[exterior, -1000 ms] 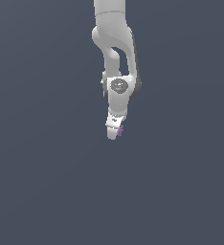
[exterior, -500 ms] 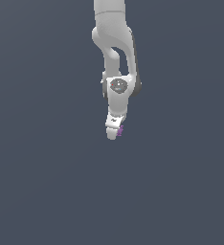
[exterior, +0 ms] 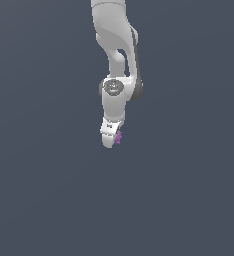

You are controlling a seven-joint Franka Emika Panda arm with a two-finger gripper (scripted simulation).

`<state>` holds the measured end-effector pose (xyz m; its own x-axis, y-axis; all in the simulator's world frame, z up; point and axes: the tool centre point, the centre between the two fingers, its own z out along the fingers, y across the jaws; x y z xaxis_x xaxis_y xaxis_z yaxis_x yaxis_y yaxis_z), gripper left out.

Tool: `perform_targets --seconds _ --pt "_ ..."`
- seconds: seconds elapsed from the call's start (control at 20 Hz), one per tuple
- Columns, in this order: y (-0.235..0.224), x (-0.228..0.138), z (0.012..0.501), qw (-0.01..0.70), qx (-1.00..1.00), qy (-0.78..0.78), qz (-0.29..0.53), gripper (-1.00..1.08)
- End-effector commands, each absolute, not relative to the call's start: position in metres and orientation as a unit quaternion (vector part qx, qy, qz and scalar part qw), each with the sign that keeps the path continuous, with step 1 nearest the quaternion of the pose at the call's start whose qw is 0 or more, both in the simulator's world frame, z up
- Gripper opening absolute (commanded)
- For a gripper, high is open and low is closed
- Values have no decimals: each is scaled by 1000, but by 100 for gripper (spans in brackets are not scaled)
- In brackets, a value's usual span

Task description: Pick up the object and move it to a goal position.

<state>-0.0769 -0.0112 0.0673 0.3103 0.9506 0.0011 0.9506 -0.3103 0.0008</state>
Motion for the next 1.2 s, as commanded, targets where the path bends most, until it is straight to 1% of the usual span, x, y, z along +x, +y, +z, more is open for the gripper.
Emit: perform_targets --seconds 0.0,0.65,0.9,1.15 --pt "-27 -67 79 0 809 587 1 -100" --pt "-124 -1 145 -1 809 587 1 -100" --pt "-147 16 161 0 810 587 1 -100" --pt "-162 28 170 0 810 587 0 -100"
